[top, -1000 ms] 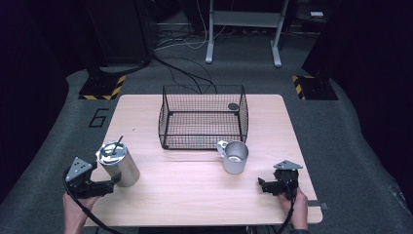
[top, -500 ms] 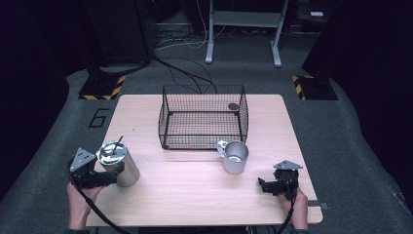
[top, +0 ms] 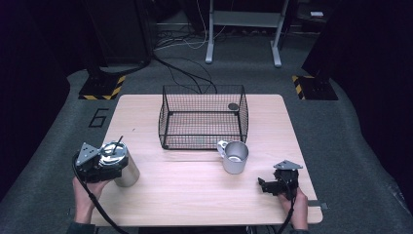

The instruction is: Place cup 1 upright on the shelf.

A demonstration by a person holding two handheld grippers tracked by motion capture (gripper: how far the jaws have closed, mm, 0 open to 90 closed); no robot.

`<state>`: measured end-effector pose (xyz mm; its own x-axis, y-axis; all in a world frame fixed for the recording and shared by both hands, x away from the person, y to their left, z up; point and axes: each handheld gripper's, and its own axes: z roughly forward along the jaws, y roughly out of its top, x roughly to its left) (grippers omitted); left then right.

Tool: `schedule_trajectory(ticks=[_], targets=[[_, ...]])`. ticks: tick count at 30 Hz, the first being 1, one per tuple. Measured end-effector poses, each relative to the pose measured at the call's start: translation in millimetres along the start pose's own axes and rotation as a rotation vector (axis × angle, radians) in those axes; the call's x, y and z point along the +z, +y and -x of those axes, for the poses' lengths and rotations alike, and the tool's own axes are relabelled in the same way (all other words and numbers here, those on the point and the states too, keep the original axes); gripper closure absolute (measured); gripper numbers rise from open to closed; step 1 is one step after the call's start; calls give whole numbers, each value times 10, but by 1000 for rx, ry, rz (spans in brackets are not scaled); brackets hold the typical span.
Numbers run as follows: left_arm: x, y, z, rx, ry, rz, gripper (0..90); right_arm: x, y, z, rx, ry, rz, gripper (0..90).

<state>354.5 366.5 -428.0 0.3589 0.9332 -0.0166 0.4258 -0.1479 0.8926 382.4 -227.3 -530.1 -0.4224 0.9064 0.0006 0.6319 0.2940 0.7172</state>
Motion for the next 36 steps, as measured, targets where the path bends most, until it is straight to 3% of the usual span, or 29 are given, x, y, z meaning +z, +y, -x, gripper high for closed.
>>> schedule_trajectory(ticks=[6,16,36], targets=[[15,-13,12,8,14,-9,27,-1,-1,1,-1,1,-1,0],[47,-35,42,-13,36,24,39,2,1,-2,3,0,2,0],[36,3,53,15,-2,30,42,1,1,-4,6,0,1,0]])
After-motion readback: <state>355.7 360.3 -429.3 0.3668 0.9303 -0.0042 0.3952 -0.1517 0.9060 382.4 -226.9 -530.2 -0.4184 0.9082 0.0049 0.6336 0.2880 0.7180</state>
